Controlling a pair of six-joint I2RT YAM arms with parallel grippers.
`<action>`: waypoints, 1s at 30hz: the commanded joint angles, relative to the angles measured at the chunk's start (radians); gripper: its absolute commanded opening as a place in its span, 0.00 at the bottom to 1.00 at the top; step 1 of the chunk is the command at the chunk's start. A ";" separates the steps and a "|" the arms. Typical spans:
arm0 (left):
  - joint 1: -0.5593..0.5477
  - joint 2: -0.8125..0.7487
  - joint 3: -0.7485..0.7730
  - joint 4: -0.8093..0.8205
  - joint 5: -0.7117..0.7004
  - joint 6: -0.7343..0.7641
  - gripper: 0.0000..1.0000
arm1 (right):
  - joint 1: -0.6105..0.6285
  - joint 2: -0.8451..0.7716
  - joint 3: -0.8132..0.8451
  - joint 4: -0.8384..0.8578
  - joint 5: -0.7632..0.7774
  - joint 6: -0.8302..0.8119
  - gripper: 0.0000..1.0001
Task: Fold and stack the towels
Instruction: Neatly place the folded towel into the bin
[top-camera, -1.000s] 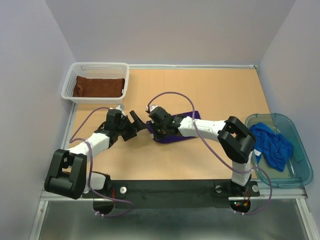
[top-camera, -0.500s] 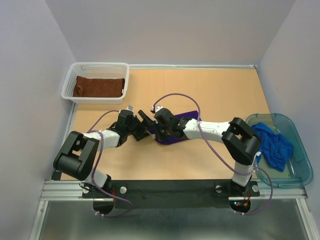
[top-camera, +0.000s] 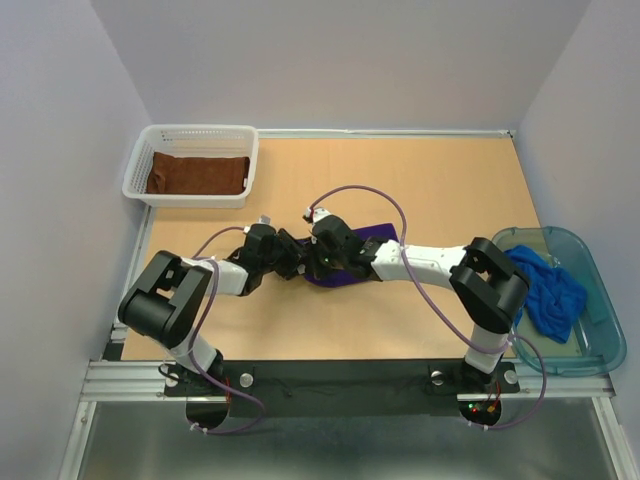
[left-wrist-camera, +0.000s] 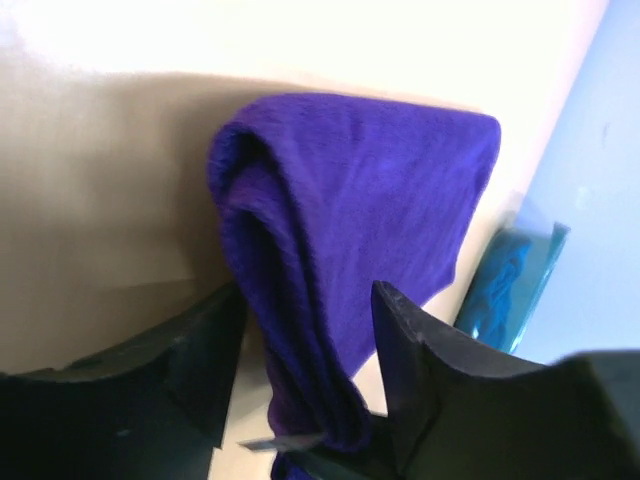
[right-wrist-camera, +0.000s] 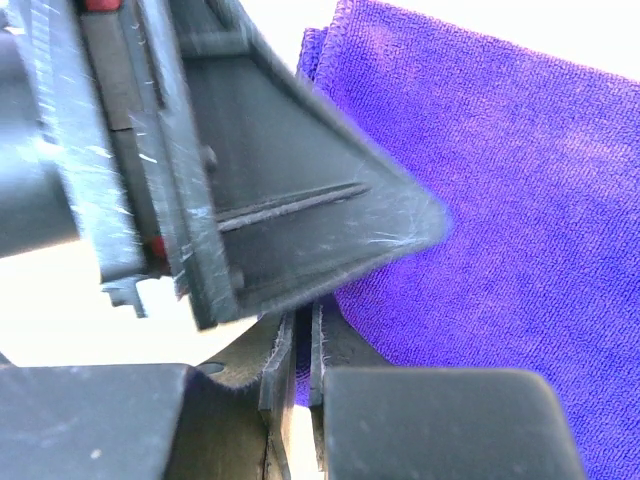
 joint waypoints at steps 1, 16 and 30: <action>-0.011 0.025 -0.009 -0.036 -0.035 0.025 0.44 | -0.002 -0.036 -0.021 0.070 -0.013 0.018 0.01; 0.007 0.054 0.330 -0.445 -0.153 0.415 0.00 | -0.003 -0.212 -0.108 0.054 0.083 -0.054 0.91; 0.246 0.236 0.985 -0.950 -0.192 0.832 0.00 | -0.003 -0.603 -0.357 -0.166 0.110 -0.027 0.99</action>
